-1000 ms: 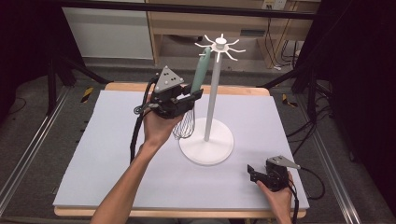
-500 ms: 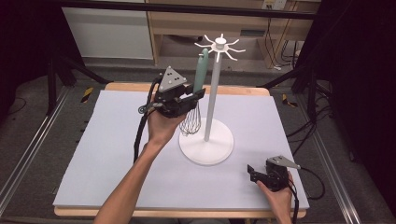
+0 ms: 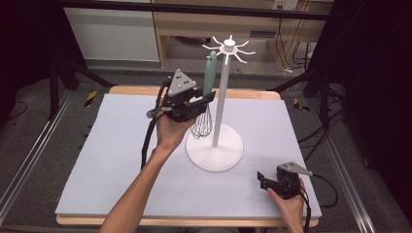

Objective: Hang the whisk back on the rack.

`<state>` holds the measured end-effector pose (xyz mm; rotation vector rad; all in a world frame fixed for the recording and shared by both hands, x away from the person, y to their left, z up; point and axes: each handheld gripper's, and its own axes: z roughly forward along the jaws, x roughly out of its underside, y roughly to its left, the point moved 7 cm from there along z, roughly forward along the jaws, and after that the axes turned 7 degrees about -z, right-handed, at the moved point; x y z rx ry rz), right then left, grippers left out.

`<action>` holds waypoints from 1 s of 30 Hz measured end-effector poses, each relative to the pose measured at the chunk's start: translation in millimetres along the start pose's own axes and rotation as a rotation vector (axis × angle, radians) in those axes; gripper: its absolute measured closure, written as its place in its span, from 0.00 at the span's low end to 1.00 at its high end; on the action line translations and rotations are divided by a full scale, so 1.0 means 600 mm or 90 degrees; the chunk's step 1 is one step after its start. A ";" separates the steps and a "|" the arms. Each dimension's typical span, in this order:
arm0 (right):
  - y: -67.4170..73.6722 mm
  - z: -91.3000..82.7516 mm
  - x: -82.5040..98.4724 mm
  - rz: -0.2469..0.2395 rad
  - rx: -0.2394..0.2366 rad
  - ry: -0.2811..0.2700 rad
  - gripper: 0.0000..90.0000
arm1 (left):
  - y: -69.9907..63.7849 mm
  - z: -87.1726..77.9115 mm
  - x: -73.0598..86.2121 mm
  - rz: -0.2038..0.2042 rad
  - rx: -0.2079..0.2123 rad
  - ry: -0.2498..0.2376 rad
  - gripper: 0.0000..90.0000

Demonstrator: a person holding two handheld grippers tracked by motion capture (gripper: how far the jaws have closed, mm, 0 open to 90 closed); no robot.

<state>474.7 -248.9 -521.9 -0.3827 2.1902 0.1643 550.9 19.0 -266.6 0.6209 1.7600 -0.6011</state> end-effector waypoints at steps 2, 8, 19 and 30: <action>0.000 0.000 0.000 0.000 0.000 0.000 0.23 | -0.001 -0.001 0.000 0.002 0.001 -0.001 0.73; 0.000 -0.001 0.000 0.002 -0.001 0.001 0.23 | -0.002 -0.013 0.003 0.006 -0.001 -0.007 0.70; -0.001 -0.001 0.001 0.003 0.001 0.001 0.23 | 0.016 -0.050 0.038 0.000 -0.002 0.005 0.61; -0.002 -0.001 0.003 0.001 0.002 0.003 0.23 | 0.052 -0.083 0.101 -0.013 -0.018 0.022 0.56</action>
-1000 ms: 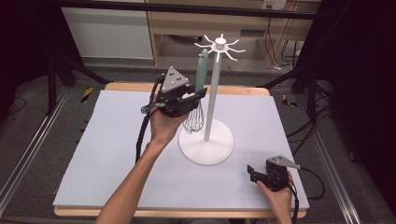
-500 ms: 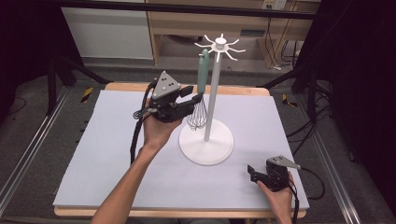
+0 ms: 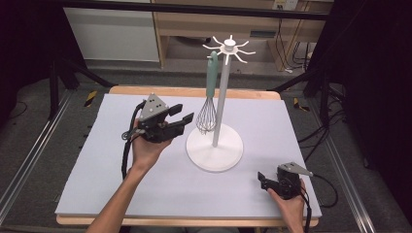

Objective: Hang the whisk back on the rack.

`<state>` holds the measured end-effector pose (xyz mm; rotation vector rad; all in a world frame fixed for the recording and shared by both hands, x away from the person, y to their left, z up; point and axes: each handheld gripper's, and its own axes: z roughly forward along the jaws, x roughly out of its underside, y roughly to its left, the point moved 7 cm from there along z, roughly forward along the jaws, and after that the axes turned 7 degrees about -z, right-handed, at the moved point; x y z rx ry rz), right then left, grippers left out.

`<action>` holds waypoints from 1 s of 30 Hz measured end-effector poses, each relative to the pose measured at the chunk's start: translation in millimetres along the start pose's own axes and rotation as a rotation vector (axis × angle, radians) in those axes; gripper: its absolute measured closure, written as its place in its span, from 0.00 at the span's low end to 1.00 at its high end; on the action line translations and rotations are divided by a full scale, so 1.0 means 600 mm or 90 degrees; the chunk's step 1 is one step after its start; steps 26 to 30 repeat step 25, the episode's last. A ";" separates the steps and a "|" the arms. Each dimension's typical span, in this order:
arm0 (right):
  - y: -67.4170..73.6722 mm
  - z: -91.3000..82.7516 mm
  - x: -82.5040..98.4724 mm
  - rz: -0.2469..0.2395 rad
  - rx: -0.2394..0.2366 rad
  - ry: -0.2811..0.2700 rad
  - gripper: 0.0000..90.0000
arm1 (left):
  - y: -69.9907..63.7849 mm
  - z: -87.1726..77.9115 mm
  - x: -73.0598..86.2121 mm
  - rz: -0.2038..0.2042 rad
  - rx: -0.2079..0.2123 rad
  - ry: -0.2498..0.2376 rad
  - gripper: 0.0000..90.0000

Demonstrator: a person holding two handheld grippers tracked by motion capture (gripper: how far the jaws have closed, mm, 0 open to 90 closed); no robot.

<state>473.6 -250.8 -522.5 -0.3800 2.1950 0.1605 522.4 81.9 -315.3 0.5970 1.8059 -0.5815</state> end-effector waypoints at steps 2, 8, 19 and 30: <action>0.000 0.000 0.000 0.002 0.000 0.001 0.22 | 0.008 -0.007 0.012 -0.004 -0.006 0.002 0.56; -0.001 0.000 0.001 0.003 0.001 0.002 0.22 | 0.029 -0.022 0.047 -0.015 -0.020 0.018 0.53; -0.002 0.000 0.003 0.006 0.005 0.004 0.21 | 0.083 -0.041 0.130 -0.053 -0.058 0.057 0.52; -0.002 0.000 0.003 0.008 0.006 0.005 0.20 | 0.103 -0.050 0.172 -0.066 -0.079 0.082 0.50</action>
